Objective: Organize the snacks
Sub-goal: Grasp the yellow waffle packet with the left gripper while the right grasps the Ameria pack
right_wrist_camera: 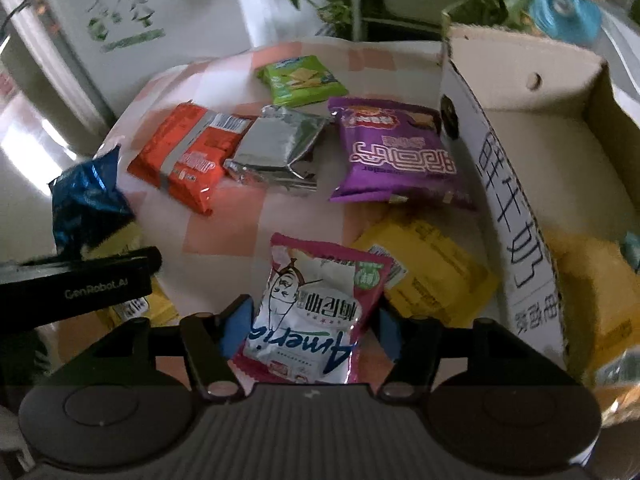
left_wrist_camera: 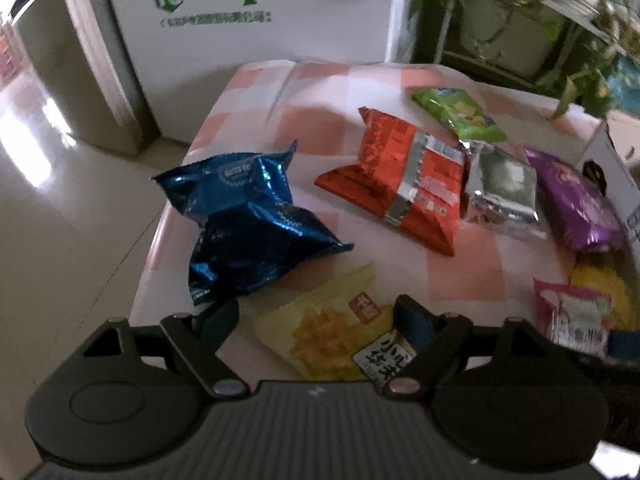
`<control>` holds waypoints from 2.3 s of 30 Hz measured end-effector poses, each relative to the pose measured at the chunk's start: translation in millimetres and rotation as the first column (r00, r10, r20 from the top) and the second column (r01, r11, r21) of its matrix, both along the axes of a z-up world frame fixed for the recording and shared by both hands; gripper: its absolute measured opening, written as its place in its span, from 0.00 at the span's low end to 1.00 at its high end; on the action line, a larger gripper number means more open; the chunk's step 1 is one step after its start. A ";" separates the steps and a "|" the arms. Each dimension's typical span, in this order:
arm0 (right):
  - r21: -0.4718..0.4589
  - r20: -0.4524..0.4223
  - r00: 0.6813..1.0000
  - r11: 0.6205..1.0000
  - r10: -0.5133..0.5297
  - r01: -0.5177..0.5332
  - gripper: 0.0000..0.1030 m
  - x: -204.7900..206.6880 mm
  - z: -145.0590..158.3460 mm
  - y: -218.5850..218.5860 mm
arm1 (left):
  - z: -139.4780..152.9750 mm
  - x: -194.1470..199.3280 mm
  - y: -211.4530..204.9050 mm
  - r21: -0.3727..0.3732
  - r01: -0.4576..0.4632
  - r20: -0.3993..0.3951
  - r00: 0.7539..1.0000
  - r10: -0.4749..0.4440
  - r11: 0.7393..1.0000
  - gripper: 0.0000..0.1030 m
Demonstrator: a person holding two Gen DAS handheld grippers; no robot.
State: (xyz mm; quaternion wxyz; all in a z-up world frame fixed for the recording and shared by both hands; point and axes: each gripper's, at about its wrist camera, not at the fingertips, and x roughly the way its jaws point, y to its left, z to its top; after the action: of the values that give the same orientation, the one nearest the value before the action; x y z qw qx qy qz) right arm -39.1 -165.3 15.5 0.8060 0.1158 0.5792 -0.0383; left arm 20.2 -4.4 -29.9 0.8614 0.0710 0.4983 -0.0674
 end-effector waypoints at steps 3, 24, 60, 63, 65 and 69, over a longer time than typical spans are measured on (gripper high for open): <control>-0.007 0.005 0.999 0.999 0.052 -0.052 0.63 -1.0 0.3 -3.0 | 2.2 -5.6 2.3 0.013 0.050 0.022 0.999 -0.050 0.999 0.76; 0.051 0.008 0.937 0.936 0.349 -0.349 0.79 0.1 -0.5 -3.6 | 8.0 -39.0 -7.8 0.160 0.441 0.053 0.889 -0.454 0.883 0.70; -0.050 0.024 0.870 0.870 0.493 -0.491 0.73 -0.4 -3.0 9.2 | -3.6 -29.8 7.4 -0.028 0.388 -0.069 0.919 -0.389 0.921 0.99; -0.063 0.029 0.874 0.874 0.484 -0.482 0.63 1.0 -1.8 7.6 | -2.0 -34.1 6.1 -0.041 0.393 -0.051 0.917 -0.395 0.919 0.90; -0.068 0.037 0.876 0.876 0.481 -0.478 0.56 1.5 -0.5 7.0 | 1.9 -37.2 4.6 -0.050 0.409 -0.034 0.911 -0.411 0.911 0.78; -0.075 0.046 0.869 0.870 0.492 -0.488 0.55 1.2 1.5 8.4 | 7.0 -38.5 4.1 -0.057 0.414 -0.020 0.909 -0.416 0.908 0.63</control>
State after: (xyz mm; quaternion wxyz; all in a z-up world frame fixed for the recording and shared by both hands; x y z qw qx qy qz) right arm -38.0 -157.0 17.0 0.8106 -0.0583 0.5622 0.1534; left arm -18.3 -0.3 -22.9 0.8209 0.1520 0.4838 -0.2627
